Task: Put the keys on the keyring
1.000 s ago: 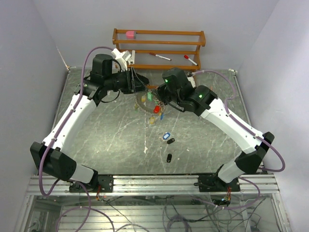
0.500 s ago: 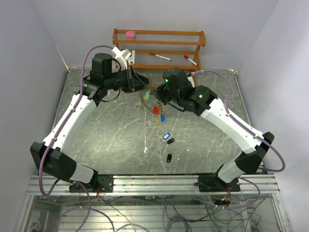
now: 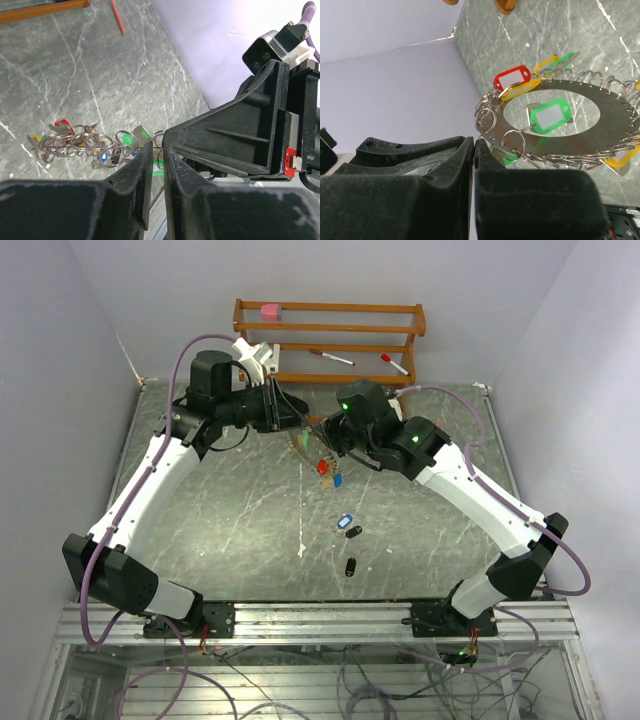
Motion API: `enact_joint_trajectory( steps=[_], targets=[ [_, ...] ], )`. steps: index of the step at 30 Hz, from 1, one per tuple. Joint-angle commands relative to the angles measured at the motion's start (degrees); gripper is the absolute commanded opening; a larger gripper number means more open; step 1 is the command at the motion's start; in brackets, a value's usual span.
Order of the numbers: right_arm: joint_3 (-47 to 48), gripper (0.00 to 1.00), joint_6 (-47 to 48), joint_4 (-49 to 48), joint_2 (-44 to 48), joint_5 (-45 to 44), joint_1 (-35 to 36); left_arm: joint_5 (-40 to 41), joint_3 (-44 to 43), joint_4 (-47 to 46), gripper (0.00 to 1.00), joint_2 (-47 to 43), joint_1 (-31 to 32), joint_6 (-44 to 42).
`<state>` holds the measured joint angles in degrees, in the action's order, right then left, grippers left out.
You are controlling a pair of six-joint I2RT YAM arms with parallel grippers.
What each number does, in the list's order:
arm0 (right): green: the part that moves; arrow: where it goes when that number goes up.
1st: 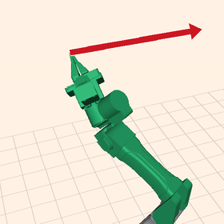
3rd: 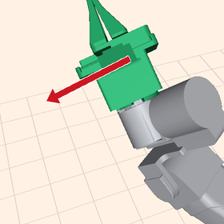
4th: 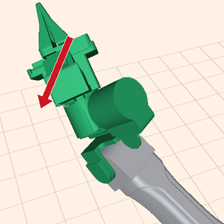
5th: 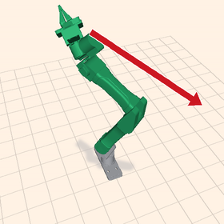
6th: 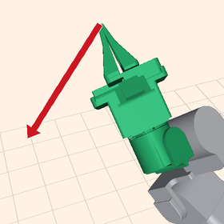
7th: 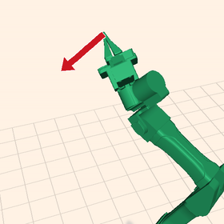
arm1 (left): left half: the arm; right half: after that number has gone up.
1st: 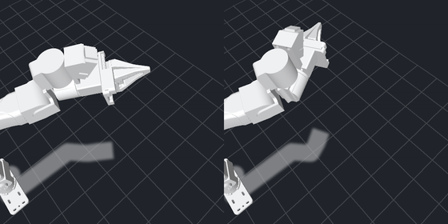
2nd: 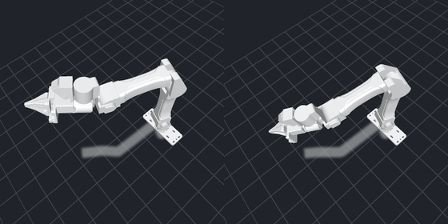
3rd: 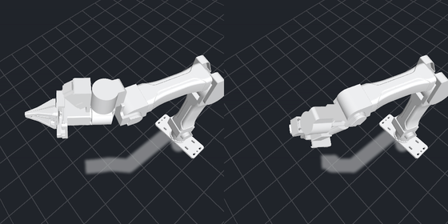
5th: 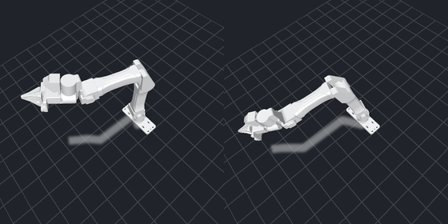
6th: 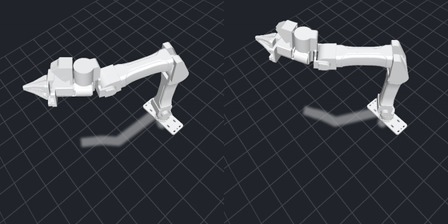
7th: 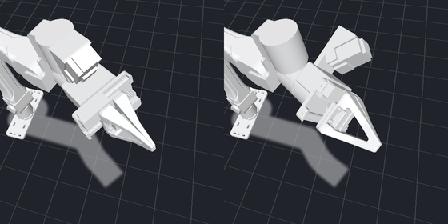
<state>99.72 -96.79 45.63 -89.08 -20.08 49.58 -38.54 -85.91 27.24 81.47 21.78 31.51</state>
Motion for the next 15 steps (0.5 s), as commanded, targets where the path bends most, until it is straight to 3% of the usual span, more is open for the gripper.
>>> enact_joint_trajectory(
  steps=[1, 5, 9, 15],
  targets=[
    [0.4, 0.00, -1.1, -3.7, 0.6, -0.2, 0.3, -2.1, 0.8, -1.4, 0.23, -1.8, -0.3, 0.2],
    [0.1, 0.00, -1.3, -3.8, 0.6, -0.1, 0.3, -2.9, 1.5, -2.0, 0.21, -1.6, -0.3, 1.1],
    [-0.4, 0.00, -1.9, -4.6, 0.8, -0.1, 0.3, -3.3, 2.9, -3.0, 0.12, -2.2, -0.2, 1.8],
    [-0.3, 0.00, -3.2, -3.5, 1.0, 0.4, 0.2, -2.5, 2.9, -0.8, 0.07, -2.9, -0.2, -1.8]
  ],
)
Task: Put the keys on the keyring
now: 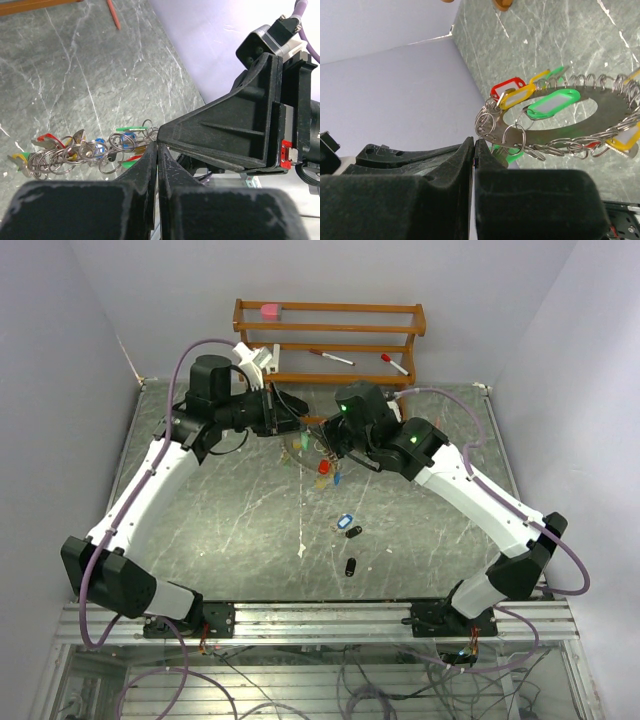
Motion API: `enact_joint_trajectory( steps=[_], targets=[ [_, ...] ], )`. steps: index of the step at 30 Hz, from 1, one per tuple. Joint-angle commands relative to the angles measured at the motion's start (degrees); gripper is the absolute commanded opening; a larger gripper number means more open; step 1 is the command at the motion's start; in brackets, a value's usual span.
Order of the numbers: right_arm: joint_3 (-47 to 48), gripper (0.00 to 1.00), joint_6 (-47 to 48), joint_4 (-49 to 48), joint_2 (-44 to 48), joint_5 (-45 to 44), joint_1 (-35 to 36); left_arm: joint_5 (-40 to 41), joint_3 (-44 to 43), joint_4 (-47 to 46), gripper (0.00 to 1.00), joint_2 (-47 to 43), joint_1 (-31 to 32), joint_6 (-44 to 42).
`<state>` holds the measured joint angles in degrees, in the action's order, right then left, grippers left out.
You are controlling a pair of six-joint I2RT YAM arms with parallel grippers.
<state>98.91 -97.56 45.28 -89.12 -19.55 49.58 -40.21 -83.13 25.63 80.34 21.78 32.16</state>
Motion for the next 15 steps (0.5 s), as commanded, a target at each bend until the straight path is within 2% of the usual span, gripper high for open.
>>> enact_joint_trajectory(
  steps=[1, 15],
  targets=[
    [0.1, 0.00, -2.5, -3.2, 1.2, 0.1, 0.1, -0.8, 0.1, 1.0, 0.07, -2.0, -0.3, -2.8],
    [-1.4, 0.00, -4.2, -4.3, 2.5, 4.5, -0.3, -0.9, 1.4, 1.0, 0.07, -5.4, 1.2, -16.3]
  ],
)
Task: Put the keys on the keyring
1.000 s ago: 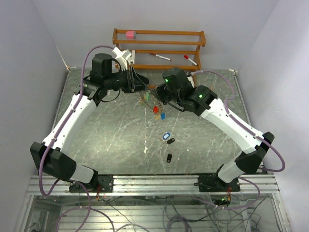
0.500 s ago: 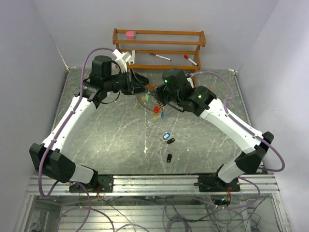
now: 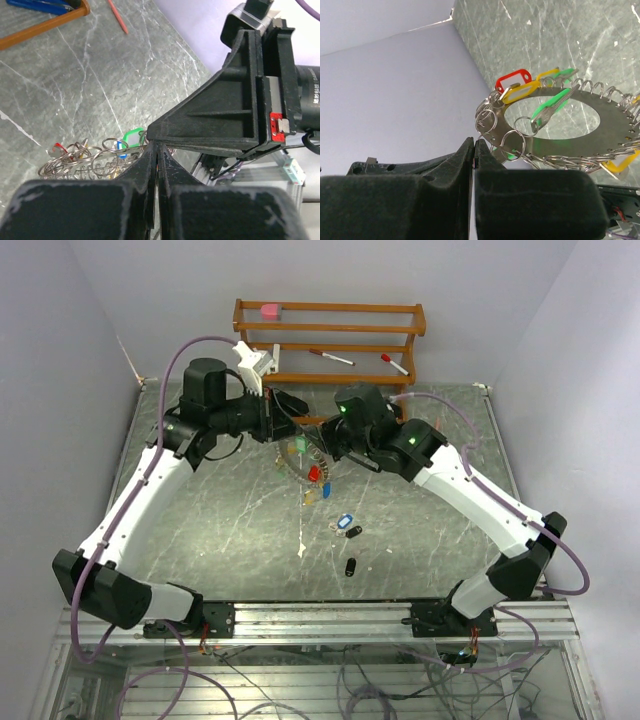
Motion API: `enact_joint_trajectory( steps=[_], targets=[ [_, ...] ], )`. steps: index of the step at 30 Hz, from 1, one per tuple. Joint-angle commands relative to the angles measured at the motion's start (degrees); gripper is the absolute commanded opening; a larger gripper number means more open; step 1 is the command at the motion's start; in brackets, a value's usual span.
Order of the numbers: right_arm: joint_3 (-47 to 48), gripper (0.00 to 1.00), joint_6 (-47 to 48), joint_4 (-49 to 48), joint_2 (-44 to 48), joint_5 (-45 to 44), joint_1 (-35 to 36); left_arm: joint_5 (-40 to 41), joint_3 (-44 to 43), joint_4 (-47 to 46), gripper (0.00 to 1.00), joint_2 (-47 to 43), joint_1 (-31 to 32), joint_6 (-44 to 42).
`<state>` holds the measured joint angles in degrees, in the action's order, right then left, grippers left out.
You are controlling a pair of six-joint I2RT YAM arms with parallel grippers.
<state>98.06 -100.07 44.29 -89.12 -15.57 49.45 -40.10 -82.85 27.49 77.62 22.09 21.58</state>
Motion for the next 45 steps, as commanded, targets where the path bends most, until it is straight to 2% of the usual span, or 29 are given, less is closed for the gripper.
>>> enact_joint_trajectory(
  steps=[1, 10, 20, 33, 37, 40, 45],
  targets=[
    [-0.8, 0.00, -1.9, -3.6, 2.8, 0.4, -0.3, -1.2, 1.4, -1.2, 0.07, -3.2, 1.1, -6.3],
    [-3.1, 0.00, -2.1, -6.5, 4.2, -0.1, -0.2, -0.3, 3.8, 0.7, 0.07, -3.9, 2.1, -8.7],
    [-4.3, 0.00, 0.0, -8.9, 5.6, -0.3, -0.2, 1.1, 5.6, 2.2, 0.07, -2.9, 2.0, -5.3],
    [-6.9, 0.00, -1.5, -12.7, 7.2, 2.5, -0.4, 3.5, 7.8, -1.8, 0.07, -4.1, 2.0, -3.9],
    [-11.3, 0.00, -5.3, -14.4, 9.5, 2.5, -0.4, 2.5, 9.3, -4.4, 0.07, -5.7, 2.0, -3.5],
    [-18.5, 0.00, -10.5, -20.2, 12.6, 3.2, -0.5, 2.0, 11.2, -6.6, 0.07, -7.3, 2.0, -3.8],
    [-23.3, 0.00, -14.4, -26.2, 14.0, 5.8, -0.9, 2.9, 12.7, -5.6, 0.07, -8.7, 2.0, -8.8]
  ],
)
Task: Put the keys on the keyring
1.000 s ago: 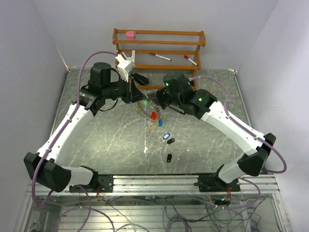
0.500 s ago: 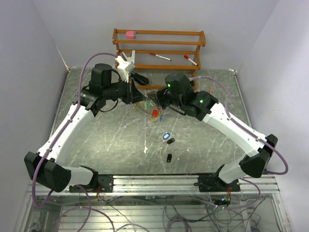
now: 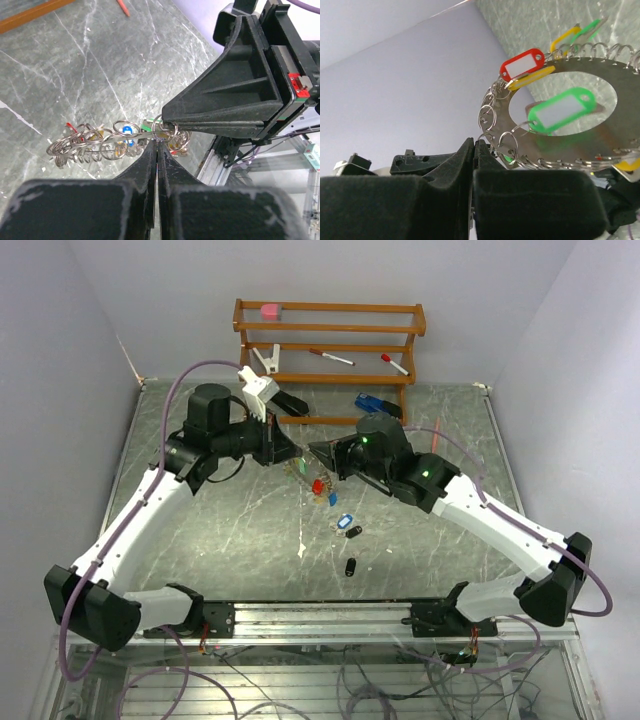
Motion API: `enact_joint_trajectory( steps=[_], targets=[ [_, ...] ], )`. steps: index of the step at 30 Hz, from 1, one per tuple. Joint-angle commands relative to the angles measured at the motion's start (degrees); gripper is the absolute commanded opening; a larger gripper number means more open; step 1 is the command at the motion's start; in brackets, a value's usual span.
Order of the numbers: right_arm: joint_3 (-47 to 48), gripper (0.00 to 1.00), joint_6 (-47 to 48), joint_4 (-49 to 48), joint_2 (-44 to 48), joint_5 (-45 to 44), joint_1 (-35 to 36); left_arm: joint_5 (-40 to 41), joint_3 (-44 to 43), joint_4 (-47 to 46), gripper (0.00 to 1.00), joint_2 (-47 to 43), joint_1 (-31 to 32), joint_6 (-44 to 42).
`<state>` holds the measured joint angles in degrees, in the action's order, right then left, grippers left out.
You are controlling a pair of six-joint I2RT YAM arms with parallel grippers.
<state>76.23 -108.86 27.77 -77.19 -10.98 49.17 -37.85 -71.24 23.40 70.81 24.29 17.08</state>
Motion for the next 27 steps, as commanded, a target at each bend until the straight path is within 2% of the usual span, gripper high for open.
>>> enact_joint_trajectory(
  steps=[1, 8, 15, 27],
  targets=[
    [-1.6, 0.00, -5.9, -10.2, 2.0, 1.6, -0.6, 0.8, 1.7, -2.0, 0.07, -2.3, -0.2, -5.1],
    [-0.9, 0.00, -7.1, -11.5, 1.5, 5.2, -0.6, 1.9, 8.0, -12.5, 0.07, -7.1, -0.2, -6.4],
    [-2.9, 0.00, -9.0, -9.3, 4.3, 4.0, -0.7, 1.5, 8.5, -13.8, 0.07, -7.0, -0.2, -8.0],
    [-10.8, 0.00, -12.9, -18.2, 6.5, 5.3, -0.6, -2.2, 8.2, -16.7, 0.10, -6.3, -0.2, -5.0]
  ],
)
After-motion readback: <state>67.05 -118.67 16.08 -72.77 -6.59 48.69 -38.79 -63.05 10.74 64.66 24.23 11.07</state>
